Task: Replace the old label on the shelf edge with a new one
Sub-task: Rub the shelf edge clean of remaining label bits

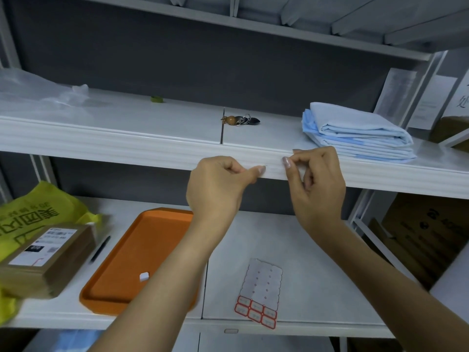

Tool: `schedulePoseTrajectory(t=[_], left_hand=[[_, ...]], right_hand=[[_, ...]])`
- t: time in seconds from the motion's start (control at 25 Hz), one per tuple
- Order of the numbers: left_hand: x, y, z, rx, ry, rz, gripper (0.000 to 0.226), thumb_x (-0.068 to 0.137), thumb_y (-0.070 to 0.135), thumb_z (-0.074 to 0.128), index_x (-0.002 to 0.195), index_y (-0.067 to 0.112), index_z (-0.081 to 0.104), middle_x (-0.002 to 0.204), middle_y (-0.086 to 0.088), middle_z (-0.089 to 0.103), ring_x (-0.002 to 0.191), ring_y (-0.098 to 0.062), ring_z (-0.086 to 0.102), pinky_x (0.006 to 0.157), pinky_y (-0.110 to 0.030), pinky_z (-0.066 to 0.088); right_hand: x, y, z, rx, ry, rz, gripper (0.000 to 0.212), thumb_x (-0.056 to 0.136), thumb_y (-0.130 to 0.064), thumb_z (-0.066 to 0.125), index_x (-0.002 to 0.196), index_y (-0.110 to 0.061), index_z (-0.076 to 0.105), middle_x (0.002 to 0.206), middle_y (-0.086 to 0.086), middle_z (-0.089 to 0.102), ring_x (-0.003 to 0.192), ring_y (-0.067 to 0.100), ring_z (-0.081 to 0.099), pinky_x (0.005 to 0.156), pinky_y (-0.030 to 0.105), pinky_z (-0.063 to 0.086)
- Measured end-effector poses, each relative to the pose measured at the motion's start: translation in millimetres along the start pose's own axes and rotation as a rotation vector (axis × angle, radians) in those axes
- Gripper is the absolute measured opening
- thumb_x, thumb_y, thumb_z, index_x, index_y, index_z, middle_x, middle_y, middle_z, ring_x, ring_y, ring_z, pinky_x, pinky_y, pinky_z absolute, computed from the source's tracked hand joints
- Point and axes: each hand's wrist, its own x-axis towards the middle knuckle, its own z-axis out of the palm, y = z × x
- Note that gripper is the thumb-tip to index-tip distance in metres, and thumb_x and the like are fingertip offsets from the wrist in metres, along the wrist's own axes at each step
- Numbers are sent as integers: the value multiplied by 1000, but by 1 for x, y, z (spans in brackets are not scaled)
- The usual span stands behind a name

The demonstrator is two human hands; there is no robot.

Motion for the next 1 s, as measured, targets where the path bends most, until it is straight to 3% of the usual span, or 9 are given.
schedulePoseTrajectory(t=[0.2,0.44,0.64,0.88,1.0], left_hand=[[1,4,0,35,-6,-66,36,67,58,80,56,25,72,55,17,67,53,-6,62,62,-35,59],[0,11,10,122,-33,-70,39,67,64,75,54,27,71,51,19,63,49,2,57,49,-19,41],[-4,22,21,300,-34,-15,52,69,74,64,59,24,73,58,5,68,52,-11,61,48,-25,47],[-1,17,15,280,-77,32,45,74,66,67,58,25,72,58,7,68,54,-8,60,48,-21,44],[0,15,11,228,-95,68,42,78,60,68,58,23,73,57,7,68,53,-9,62,52,-26,50]], right_hand=[[-1,-1,1,5,-9,19,13,90,-19,65,89,-7,66,97,8,59,78,-1,43,57,6,34],[-1,-3,0,-1,-27,14,14,90,-20,66,89,-6,66,98,9,60,77,2,45,59,7,31],[-1,-3,-1,-8,-31,14,15,90,-21,66,88,-6,66,97,8,60,77,1,45,59,6,30],[0,0,-4,-44,-73,12,17,90,-24,65,91,-7,66,100,7,60,85,6,54,60,8,35],[1,1,-5,-59,-70,-3,18,90,-25,64,91,-7,66,101,8,61,87,5,54,61,8,36]])
